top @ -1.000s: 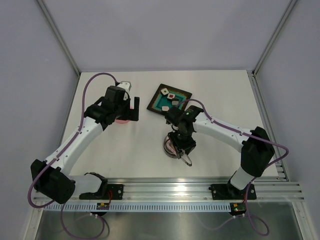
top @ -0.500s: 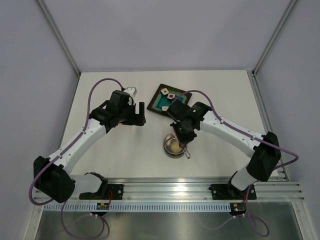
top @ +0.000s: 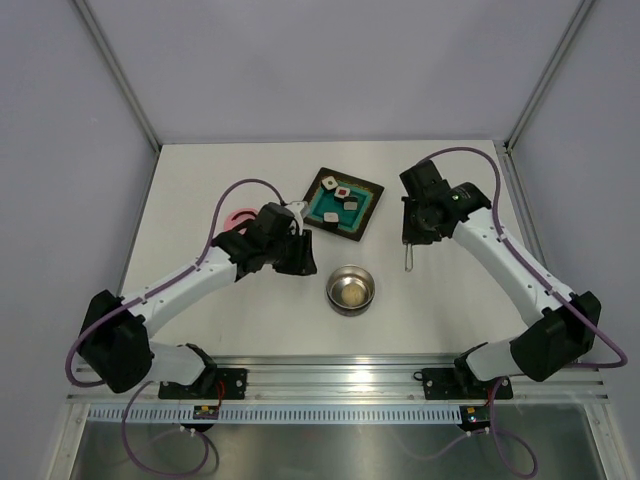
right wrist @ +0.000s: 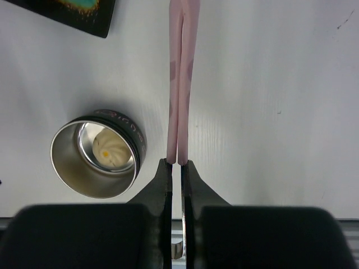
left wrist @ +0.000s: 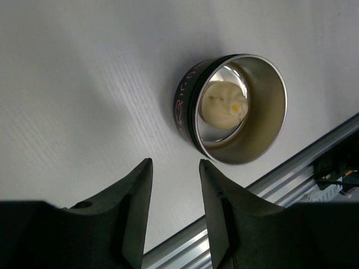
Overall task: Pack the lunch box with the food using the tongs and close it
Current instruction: Place the fake food in the packing box, then move the packing box to the center of the board.
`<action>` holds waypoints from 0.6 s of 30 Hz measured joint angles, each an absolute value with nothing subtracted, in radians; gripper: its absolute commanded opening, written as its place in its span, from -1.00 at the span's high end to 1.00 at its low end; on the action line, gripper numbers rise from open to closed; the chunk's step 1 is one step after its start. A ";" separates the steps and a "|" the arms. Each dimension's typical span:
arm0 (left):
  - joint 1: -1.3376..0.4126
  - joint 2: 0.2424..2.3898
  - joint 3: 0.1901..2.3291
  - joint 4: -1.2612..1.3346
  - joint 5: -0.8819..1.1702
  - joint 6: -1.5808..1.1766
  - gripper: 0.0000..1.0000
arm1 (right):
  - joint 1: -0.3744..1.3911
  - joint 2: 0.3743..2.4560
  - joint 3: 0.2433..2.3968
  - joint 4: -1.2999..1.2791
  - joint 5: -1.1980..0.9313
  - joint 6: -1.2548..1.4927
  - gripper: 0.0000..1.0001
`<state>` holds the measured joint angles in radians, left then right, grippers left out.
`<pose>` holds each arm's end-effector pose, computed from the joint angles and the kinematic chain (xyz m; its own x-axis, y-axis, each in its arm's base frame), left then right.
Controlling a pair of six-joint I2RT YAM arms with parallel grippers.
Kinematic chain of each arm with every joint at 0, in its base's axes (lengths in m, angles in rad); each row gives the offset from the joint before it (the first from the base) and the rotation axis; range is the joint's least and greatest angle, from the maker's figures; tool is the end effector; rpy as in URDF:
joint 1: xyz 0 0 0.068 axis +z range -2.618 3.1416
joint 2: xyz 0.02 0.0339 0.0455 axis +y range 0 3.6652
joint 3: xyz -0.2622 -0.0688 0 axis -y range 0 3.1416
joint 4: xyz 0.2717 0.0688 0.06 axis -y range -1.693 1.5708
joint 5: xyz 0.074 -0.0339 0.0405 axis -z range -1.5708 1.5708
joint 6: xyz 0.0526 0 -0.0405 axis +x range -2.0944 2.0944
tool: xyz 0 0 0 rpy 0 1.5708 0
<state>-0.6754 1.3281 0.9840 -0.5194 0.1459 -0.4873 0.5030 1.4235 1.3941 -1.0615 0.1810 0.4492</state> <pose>0.2410 -0.2028 0.2370 -0.8484 0.0860 -0.5224 0.3339 0.8526 -0.4019 0.2787 0.1425 0.3133 -0.8744 0.0065 -0.4852 -0.0241 0.9981 0.0566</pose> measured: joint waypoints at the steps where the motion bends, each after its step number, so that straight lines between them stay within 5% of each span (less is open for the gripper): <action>1: -0.678 1.342 0.978 -0.501 0.159 -0.502 0.16 | 0.485 1.417 1.394 -1.055 0.187 0.448 1.00; 18: -0.719 1.562 0.946 -0.339 0.292 -0.612 0.21 | 0.463 1.415 1.339 -0.990 0.171 0.437 1.00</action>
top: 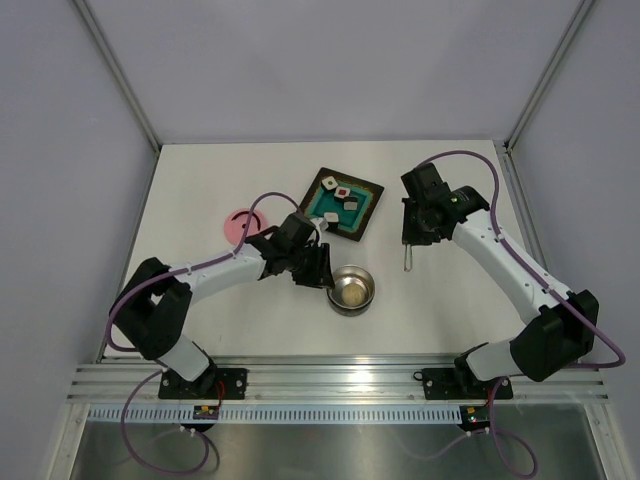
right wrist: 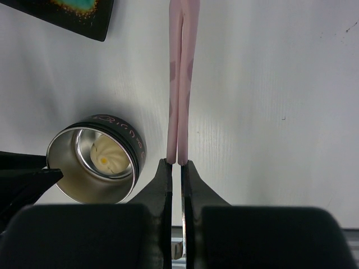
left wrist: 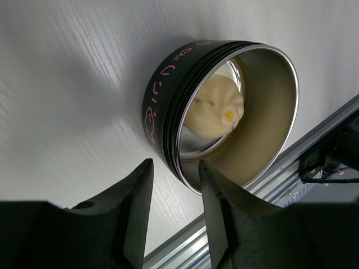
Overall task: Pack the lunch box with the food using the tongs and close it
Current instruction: Move the packing box to the center of the board.
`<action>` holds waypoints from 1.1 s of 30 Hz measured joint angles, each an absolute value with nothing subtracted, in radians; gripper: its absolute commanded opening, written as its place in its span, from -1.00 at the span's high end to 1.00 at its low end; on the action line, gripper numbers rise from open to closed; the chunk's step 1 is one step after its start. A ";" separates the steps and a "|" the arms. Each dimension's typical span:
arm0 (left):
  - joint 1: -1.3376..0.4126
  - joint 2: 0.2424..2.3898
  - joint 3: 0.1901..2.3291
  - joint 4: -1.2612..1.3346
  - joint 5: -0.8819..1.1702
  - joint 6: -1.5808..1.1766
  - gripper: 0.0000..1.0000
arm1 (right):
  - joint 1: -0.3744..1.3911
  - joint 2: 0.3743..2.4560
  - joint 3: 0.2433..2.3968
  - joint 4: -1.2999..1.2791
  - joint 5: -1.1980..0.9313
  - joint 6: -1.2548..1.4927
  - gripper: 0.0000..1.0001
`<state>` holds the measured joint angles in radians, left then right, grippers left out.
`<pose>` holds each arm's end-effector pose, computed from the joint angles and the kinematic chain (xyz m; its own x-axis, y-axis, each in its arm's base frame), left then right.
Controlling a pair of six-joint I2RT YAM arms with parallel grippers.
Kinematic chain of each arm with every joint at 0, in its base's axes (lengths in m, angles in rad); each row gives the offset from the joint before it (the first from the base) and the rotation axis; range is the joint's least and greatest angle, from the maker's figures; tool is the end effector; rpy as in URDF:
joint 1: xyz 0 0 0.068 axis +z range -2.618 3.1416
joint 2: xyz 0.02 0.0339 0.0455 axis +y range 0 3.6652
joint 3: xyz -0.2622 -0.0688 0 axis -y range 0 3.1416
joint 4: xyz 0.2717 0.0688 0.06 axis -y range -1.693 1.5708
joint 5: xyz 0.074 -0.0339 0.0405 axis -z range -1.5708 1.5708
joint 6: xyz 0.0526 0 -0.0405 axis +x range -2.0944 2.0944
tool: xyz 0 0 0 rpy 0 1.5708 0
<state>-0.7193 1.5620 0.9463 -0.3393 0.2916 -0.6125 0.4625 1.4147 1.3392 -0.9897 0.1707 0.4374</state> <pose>0.2503 -0.2393 0.1662 -0.9371 0.0887 -0.3377 0.2655 0.8092 -0.5241 0.2865 0.1328 0.3018 -0.8643 0.0355 -0.5017 0.0000 0.9975 0.0705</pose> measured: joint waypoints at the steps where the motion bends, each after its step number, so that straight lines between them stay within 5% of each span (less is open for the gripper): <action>1: -0.720 1.570 0.947 -0.337 0.294 -0.614 0.31 | 0.463 1.415 1.339 -0.990 0.170 0.437 0.99; 14: -0.728 1.607 1.002 -0.397 0.224 -0.599 1.00 | 0.463 1.416 1.339 -0.979 0.163 0.427 0.99; 33: -0.728 1.744 1.319 -0.601 -0.035 -0.541 1.00 | 0.463 1.428 1.329 -0.962 0.131 0.422 0.99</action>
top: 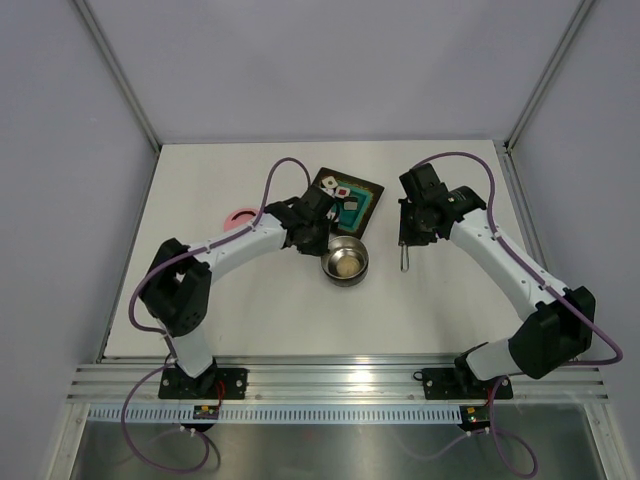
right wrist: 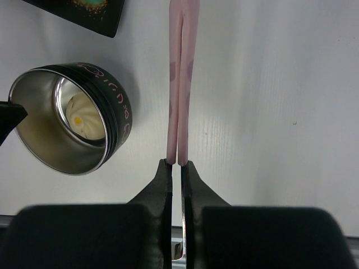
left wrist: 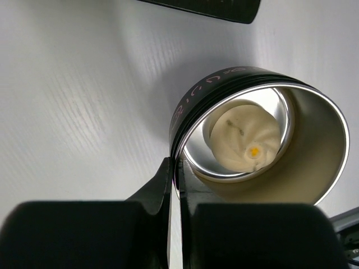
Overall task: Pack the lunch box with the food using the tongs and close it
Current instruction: Move the packing box to the center of the board.
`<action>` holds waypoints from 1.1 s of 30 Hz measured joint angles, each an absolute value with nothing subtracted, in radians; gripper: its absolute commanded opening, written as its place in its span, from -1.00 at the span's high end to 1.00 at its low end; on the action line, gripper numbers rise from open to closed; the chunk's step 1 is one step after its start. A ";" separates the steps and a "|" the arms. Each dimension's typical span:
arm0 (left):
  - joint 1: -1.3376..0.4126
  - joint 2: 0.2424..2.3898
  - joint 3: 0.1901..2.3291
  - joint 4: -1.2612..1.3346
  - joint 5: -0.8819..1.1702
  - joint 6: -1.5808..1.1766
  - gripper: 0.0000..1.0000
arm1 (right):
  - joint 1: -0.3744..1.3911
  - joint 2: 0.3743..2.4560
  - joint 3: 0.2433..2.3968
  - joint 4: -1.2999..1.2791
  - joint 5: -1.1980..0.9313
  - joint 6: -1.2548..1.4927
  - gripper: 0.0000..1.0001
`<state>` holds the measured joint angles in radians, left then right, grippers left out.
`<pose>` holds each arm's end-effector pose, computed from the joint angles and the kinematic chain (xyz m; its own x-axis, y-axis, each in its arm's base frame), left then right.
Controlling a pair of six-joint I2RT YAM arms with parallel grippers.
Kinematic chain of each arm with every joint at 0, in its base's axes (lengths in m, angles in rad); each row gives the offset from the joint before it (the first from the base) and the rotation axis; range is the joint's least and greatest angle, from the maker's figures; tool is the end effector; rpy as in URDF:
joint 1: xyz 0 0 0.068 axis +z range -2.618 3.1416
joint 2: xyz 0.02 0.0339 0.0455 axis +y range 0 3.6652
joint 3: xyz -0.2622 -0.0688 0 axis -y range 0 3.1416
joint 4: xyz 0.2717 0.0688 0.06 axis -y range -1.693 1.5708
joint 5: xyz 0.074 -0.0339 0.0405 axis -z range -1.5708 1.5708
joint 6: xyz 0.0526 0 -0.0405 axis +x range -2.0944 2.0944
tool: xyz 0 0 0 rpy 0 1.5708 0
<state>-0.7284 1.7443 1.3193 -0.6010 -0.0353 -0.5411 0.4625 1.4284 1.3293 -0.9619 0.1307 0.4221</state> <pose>0.3021 -0.2670 0.2062 -0.8827 0.0976 -0.4598 0.2298 0.9429 -0.2411 0.2900 0.1369 0.2958 -0.8705 0.0199 -0.4918 -0.0316 0.9949 0.0962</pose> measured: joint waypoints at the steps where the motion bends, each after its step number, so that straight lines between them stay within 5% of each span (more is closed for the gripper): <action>1: -0.728 1.754 1.330 -0.613 -0.048 -0.536 1.00 | 0.463 1.430 1.328 -0.962 0.130 0.422 1.00; 8: -0.728 1.825 1.405 -0.695 -0.110 -0.496 0.89 | 0.463 1.439 1.321 -0.959 0.120 0.422 0.99; 9: -0.728 1.832 1.412 -0.702 -0.113 -0.493 0.69 | 0.463 1.439 1.320 -0.958 0.118 0.422 0.99; 16: -0.728 1.840 1.421 -0.712 -0.113 -0.479 0.21 | 0.463 1.445 1.320 -0.947 0.111 0.422 0.99; 20: -0.728 1.840 1.421 -0.712 -0.114 -0.476 0.15 | 0.463 1.466 1.320 -0.931 0.106 0.415 0.96; 33: -0.647 1.634 1.421 -0.739 -0.138 -0.476 -0.12 | 0.462 1.687 1.525 -0.923 -0.055 0.332 0.47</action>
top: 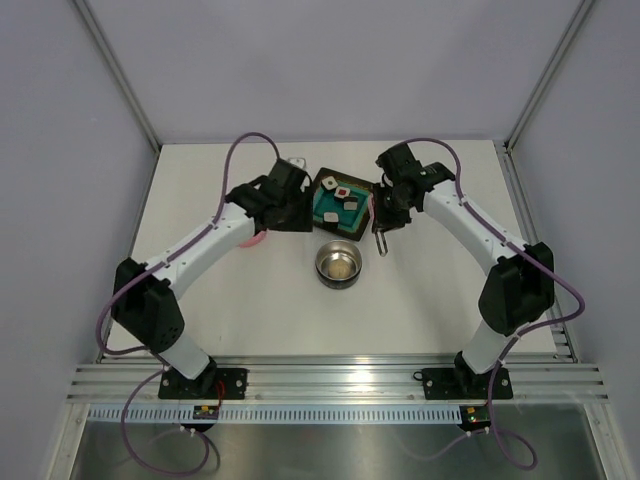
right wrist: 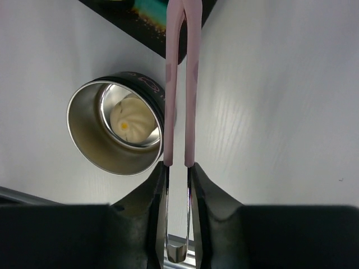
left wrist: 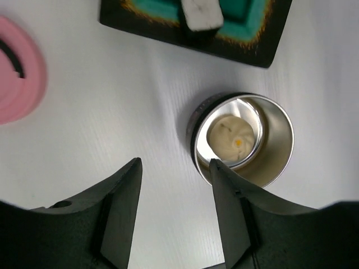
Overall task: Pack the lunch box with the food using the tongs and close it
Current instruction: Move the packing box to the center of the board, then pick up the fake food from the plate.
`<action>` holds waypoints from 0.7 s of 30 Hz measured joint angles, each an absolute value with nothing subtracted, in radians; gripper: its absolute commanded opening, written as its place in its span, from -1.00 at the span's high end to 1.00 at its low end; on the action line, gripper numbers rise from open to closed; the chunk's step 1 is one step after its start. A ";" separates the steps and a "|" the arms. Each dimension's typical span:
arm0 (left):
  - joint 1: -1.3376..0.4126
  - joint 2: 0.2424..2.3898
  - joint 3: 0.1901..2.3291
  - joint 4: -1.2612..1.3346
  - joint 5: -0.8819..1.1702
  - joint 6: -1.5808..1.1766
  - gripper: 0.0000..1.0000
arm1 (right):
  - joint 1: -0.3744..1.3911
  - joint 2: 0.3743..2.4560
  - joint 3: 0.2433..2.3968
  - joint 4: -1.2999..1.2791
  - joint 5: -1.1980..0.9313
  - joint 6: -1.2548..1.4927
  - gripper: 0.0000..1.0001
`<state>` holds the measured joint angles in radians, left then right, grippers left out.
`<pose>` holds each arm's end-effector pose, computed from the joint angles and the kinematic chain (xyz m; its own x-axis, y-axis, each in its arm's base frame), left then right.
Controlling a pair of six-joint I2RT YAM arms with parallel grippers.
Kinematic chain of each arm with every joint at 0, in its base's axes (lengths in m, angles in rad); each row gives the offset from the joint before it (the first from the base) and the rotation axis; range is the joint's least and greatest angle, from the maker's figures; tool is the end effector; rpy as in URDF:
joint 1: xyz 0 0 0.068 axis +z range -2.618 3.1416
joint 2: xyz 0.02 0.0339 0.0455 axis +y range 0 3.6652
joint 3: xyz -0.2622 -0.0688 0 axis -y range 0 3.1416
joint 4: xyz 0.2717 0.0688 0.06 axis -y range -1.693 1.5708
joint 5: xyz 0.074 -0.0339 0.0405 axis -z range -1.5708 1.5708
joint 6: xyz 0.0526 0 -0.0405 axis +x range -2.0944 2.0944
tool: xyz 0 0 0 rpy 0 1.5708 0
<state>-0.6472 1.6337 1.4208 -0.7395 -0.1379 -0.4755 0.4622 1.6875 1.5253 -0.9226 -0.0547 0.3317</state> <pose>0.3138 -0.2281 0.2737 -0.8222 0.0531 -0.5667 0.1769 0.9702 -0.1658 0.3455 0.1753 0.2774 -0.9007 -0.0855 -0.4259 -0.1849 0.9627 0.1978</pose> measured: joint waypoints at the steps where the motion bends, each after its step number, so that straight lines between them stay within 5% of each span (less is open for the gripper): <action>1: -0.626 1.608 1.421 -0.739 -0.137 -0.476 -0.17 | 0.462 1.704 1.542 -0.925 -0.067 0.323 0.45; 9: -0.461 1.468 1.390 -0.735 -0.098 -0.477 -0.21 | 0.462 1.802 1.610 -0.948 -0.141 0.293 0.24; 21: -0.434 1.451 1.298 -0.734 -0.049 -0.477 -0.21 | 0.462 1.942 1.769 -0.994 -0.158 0.295 0.03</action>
<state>-0.4335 1.4513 1.2984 -0.7341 -0.0486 -0.4767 0.4622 1.9423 1.7695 -0.9936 -0.1581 0.2955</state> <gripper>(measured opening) 0.602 0.482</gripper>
